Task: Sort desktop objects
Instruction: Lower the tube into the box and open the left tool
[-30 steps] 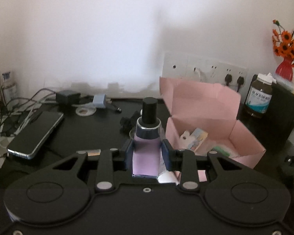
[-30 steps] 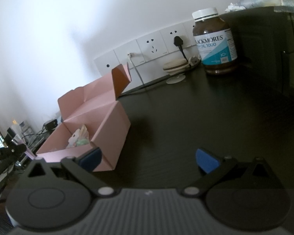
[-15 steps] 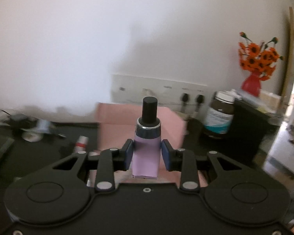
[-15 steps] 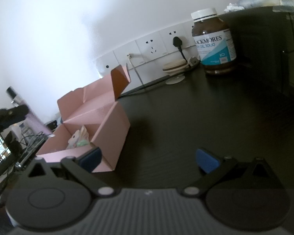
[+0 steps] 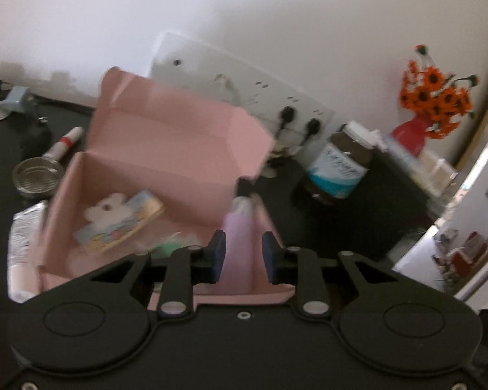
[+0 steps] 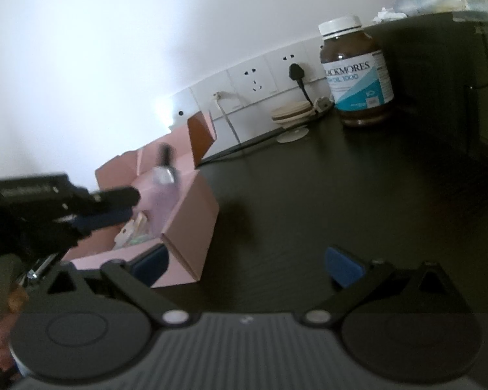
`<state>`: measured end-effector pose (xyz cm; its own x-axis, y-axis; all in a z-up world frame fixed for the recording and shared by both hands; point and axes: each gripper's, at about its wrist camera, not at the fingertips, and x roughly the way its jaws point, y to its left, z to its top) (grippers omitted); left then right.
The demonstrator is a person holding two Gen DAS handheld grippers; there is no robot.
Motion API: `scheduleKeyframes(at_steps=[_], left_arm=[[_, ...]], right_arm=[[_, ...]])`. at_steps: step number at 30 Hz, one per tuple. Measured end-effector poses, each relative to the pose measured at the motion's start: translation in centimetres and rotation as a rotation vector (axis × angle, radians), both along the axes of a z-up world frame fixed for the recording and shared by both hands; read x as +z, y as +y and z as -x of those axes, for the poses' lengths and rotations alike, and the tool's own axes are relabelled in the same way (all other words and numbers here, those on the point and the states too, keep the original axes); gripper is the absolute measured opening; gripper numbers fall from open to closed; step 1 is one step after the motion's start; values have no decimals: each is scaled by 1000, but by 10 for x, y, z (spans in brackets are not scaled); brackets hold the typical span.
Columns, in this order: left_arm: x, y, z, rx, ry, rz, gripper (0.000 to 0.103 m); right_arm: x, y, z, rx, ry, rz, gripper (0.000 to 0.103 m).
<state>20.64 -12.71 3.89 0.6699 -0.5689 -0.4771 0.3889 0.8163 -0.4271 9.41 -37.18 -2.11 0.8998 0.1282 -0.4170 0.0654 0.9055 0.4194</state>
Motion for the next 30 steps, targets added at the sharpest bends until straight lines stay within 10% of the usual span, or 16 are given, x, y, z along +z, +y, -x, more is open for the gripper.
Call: scheduleKeyframes(at_steps=[15,22,30], left_arm=[[13,57,7,92,-139,-123,27],[5,120,13,224,-201,-154,86],[1,117,12,202,-263,-193,101]], right_arm=[[-1,-1,-1,-3,2,-8,102],[-2,-2,0,-2,1,-14,102],[-3,-5,-5,5,31,-37,102]])
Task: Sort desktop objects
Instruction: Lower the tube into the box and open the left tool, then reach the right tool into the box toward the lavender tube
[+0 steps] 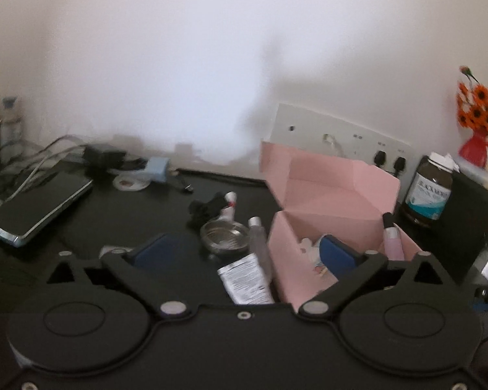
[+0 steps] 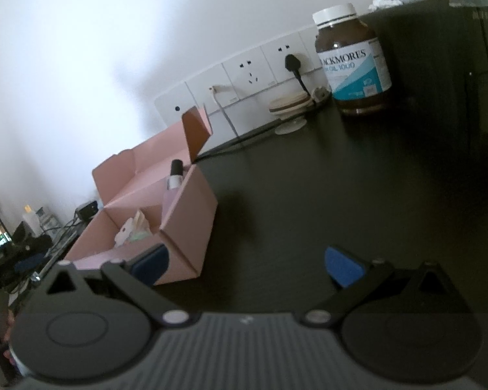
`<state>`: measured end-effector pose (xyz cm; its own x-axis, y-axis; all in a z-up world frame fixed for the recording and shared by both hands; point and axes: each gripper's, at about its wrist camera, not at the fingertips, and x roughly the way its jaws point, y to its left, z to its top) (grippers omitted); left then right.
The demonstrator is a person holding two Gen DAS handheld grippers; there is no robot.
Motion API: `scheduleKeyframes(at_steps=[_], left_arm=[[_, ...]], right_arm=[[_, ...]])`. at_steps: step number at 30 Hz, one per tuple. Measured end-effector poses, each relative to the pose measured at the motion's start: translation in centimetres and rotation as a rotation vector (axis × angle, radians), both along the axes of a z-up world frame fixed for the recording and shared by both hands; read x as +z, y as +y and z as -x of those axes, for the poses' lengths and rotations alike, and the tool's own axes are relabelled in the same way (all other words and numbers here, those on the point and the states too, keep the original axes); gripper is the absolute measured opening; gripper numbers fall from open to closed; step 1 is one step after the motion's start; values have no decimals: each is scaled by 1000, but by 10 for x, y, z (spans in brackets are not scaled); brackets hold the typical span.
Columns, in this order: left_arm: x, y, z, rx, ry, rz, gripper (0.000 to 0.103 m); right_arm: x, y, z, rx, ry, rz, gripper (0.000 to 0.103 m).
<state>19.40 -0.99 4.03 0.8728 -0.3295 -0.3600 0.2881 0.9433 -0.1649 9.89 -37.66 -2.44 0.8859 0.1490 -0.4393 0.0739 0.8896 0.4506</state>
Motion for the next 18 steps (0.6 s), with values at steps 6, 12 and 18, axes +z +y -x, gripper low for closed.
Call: scheduleKeyframes(at_steps=[6,12,18], left_arm=[[-9,-43,0,-28,-121,-129,103],[-15,-51,2,-83,-122,-191,103],[-19,-49,-7,-71,-34,-184,103]], right_arm=[[0,1,0,2,6,9,102],[2,0,-3,38,20,7,102],[30,-26,-34,159,23,-171,102]])
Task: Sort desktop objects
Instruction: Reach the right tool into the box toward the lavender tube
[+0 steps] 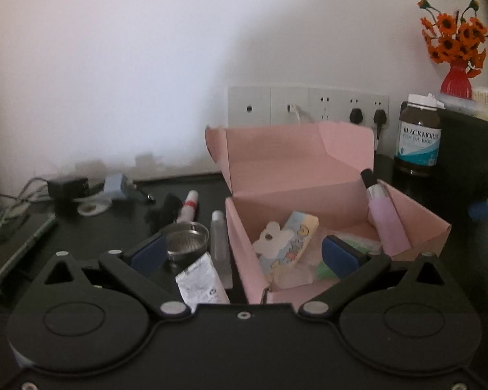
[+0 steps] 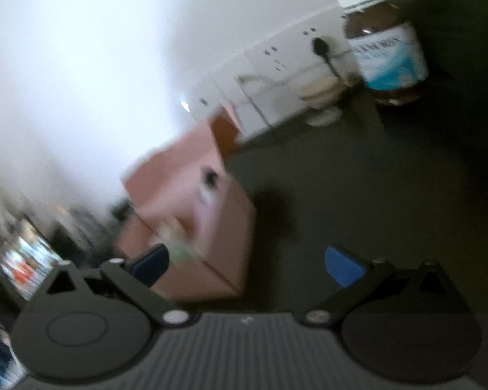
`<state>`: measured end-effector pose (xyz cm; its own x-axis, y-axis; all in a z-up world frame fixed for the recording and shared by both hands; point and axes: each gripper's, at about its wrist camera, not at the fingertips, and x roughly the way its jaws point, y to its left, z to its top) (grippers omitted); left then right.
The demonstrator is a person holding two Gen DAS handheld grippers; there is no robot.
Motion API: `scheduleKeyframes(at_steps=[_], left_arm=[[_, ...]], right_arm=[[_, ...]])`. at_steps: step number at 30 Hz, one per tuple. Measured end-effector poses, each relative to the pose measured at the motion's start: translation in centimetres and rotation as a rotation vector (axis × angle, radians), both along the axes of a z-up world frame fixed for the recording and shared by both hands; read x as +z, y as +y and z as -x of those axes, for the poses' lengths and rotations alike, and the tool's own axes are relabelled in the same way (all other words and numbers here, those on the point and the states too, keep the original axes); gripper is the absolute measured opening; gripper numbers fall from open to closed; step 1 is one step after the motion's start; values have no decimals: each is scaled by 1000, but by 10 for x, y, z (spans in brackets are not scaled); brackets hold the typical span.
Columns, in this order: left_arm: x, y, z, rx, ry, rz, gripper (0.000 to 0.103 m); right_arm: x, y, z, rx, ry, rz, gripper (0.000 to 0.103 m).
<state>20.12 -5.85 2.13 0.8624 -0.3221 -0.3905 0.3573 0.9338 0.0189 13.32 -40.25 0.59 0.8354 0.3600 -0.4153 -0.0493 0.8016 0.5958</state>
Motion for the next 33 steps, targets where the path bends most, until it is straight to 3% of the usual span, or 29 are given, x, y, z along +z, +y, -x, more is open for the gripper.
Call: scheduleKeyframes(at_steps=[3,5,8,22,28,33], left_arm=[[-1,1,-1,3,10,4,103],[-1,2,-2,3,12,9,103],[-1,3,-2,1,15,13,103],[1,1,-1,1,1,-4,103],[1,-1,0,-2,-4,-9,103],[1,0,-1,3,2,-5,103]], right_arm=[[24,-5,-31,60,-34,-97,102],[35,2,-51,83,-40,-109,102],[40,21,-81,151,16,-120,102],[35,70,-115,144,58,49,102],[27,88,-127,228,93,22,102],[30,110,-131,272,94,107,102]])
